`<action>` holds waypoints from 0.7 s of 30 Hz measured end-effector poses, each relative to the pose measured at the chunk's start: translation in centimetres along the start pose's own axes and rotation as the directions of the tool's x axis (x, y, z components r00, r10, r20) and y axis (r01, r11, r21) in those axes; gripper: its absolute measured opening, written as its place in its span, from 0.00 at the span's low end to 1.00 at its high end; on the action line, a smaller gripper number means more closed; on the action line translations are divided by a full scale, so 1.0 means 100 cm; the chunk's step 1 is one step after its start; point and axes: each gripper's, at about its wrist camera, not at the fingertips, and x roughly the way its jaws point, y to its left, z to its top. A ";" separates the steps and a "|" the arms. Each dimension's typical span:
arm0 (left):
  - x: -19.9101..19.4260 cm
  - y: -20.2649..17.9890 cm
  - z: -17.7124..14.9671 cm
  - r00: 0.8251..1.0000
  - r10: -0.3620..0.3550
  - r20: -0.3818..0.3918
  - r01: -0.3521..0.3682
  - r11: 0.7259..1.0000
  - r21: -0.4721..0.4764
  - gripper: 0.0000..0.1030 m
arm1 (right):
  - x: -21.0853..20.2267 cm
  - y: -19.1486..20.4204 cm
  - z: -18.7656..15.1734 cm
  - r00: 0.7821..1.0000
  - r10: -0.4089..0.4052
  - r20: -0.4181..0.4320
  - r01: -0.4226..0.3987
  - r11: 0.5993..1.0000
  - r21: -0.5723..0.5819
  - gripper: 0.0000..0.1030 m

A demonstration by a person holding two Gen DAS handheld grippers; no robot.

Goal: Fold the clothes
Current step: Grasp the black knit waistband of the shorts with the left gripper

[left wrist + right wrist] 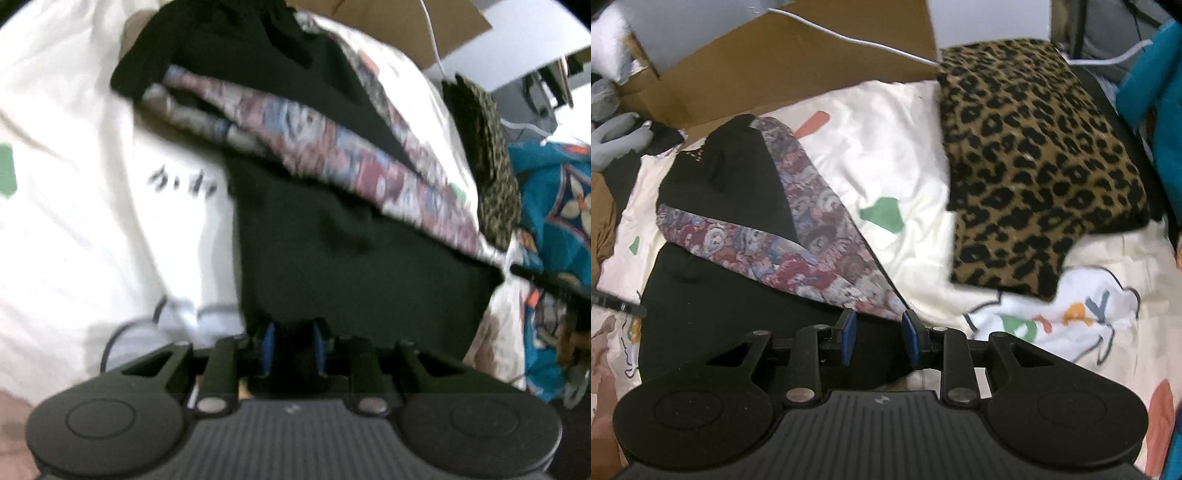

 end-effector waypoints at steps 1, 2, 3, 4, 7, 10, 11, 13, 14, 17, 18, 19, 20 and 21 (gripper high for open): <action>-0.001 0.000 0.006 1.000 -0.001 0.013 0.001 1.000 -0.006 0.22 | 0.001 0.003 0.000 1.000 0.003 0.004 -0.003 1.000 -0.012 0.34; -0.003 -0.001 0.013 1.000 0.003 0.030 -0.002 1.000 -0.009 0.22 | 0.001 0.006 0.001 1.000 0.005 0.007 -0.005 1.000 -0.023 0.34; -0.004 -0.001 0.018 0.999 0.008 0.047 -0.007 1.000 -0.007 0.22 | 0.002 0.009 0.001 1.000 0.008 0.011 -0.007 0.999 -0.035 0.34; -0.006 0.000 0.023 0.998 0.012 0.068 -0.012 1.000 -0.003 0.23 | 0.002 0.012 0.001 1.000 0.009 0.013 -0.009 0.999 -0.044 0.34; -0.008 0.007 0.040 0.990 0.011 0.142 -0.007 1.000 -0.029 0.27 | 0.005 0.019 0.000 1.000 0.016 0.012 -0.015 0.998 -0.058 0.37; -0.009 0.019 0.053 0.979 0.023 0.201 -0.008 0.997 -0.075 0.28 | 0.008 0.025 -0.001 1.000 0.014 0.005 -0.014 0.997 -0.080 0.37; -0.009 0.023 0.057 0.975 0.023 0.221 -0.003 0.996 -0.092 0.29 | 0.010 0.027 -0.001 1.000 0.014 0.003 -0.013 0.996 -0.083 0.38; -0.007 0.031 0.061 0.968 0.029 0.250 0.003 0.992 -0.128 0.35 | 0.013 0.029 0.000 1.000 0.012 -0.006 -0.013 0.996 -0.089 0.38; -0.007 0.036 0.063 0.965 0.024 0.263 0.017 0.989 -0.150 0.38 | 0.015 0.031 0.000 1.000 0.009 -0.008 -0.010 0.996 -0.093 0.38; -0.002 0.047 0.062 0.949 -0.007 0.316 0.072 0.978 -0.195 0.45 | 0.019 0.035 0.001 1.000 0.001 -0.010 -0.002 0.995 -0.096 0.39; 0.000 0.051 0.062 0.945 -0.006 0.326 0.079 0.975 -0.209 0.45 | 0.021 0.037 0.002 1.000 -0.002 -0.011 0.001 0.995 -0.095 0.41; 0.001 0.055 0.061 0.941 -0.013 0.338 0.092 0.971 -0.220 0.45 | 0.022 0.039 0.002 1.000 -0.004 -0.011 0.003 0.995 -0.100 0.41; 0.002 0.059 0.060 0.936 -0.019 0.351 0.106 0.967 -0.230 0.45 | 0.023 0.041 0.002 1.000 -0.007 -0.011 0.006 0.994 -0.105 0.41; 0.003 0.063 0.059 0.931 -0.026 0.363 0.120 0.963 -0.240 0.45 | 0.024 0.043 0.003 1.000 -0.009 -0.011 0.008 0.994 -0.110 0.41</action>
